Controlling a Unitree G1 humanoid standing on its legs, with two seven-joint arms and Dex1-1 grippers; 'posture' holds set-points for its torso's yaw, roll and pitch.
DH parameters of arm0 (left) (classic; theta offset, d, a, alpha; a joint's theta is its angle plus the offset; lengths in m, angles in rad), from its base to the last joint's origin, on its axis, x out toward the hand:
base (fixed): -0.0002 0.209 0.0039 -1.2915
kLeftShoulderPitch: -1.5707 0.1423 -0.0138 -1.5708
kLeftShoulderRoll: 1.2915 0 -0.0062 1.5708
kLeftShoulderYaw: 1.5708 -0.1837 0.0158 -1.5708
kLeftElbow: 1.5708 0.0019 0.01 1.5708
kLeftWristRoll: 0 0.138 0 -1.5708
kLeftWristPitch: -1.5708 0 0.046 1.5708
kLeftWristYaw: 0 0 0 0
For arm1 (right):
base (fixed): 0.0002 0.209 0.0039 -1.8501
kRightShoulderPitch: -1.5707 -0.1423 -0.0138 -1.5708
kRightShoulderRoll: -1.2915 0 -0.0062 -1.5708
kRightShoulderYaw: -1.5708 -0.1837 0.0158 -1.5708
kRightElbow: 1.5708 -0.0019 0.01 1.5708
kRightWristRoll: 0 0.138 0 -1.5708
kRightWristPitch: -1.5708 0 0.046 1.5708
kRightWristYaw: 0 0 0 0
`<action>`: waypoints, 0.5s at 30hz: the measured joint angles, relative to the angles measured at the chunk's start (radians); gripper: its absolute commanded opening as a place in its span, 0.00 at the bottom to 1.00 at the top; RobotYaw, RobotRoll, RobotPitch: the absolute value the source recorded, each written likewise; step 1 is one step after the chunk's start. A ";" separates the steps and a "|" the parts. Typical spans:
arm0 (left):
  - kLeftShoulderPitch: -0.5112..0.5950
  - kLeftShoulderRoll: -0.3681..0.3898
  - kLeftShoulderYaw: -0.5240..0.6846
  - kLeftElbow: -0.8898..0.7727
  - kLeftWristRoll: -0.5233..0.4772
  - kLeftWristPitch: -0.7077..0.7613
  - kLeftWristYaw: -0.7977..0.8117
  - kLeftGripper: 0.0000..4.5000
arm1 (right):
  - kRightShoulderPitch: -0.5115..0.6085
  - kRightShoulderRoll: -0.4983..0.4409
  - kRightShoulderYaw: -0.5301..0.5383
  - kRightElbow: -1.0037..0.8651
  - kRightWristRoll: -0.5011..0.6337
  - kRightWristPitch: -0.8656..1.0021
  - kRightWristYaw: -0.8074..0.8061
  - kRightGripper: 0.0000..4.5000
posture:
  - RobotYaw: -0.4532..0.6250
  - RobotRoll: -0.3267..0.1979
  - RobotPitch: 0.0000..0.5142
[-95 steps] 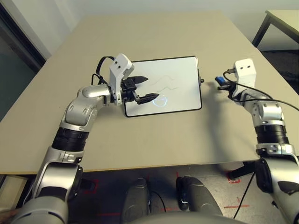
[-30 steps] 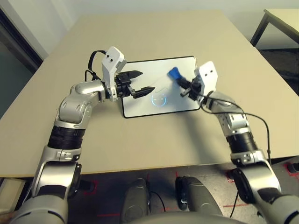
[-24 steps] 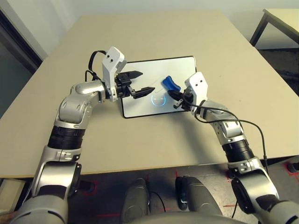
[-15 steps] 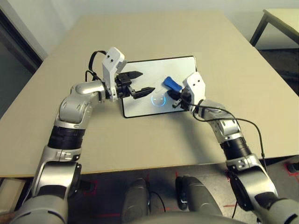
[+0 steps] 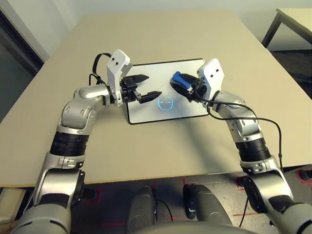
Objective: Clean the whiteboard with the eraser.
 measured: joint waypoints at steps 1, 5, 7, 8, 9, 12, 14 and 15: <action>0.000 0.000 0.000 0.000 0.000 0.000 0.000 1.00 | -0.001 -0.004 0.000 0.002 -0.013 -0.005 -0.008 1.00 | 0.38 0.62 0.23; 0.000 -0.004 -0.001 0.000 0.000 0.000 0.000 1.00 | -0.035 -0.016 -0.001 0.057 -0.059 -0.024 -0.049 1.00 | 0.38 0.62 0.23; 0.000 -0.006 -0.001 0.000 0.000 0.000 0.000 1.00 | -0.048 -0.016 -0.001 0.080 -0.064 -0.031 -0.057 1.00 | 0.38 0.62 0.24; 0.000 -0.006 -0.001 0.000 0.000 0.000 0.000 1.00 | -0.050 -0.016 -0.001 0.086 -0.065 -0.032 -0.058 1.00 | 0.39 0.62 0.24; 0.000 -0.006 -0.001 0.000 0.000 0.000 0.000 1.00 | -0.056 -0.016 -0.001 0.102 -0.070 -0.032 -0.058 1.00 | 0.39 0.62 0.24; 0.003 -0.006 -0.001 -0.002 0.000 0.001 0.000 1.00 | -0.065 -0.016 0.000 0.129 -0.080 -0.041 -0.060 1.00 | 0.40 0.62 0.25; 0.007 -0.006 -0.001 -0.005 -0.001 0.005 0.001 1.00 | -0.067 -0.016 0.003 0.147 -0.093 -0.052 -0.060 0.96 | 0.40 0.62 0.25; 0.009 -0.006 -0.001 -0.009 -0.001 0.007 0.002 1.00 | -0.067 -0.016 0.005 0.158 -0.099 -0.060 -0.060 0.92 | 0.40 0.62 0.25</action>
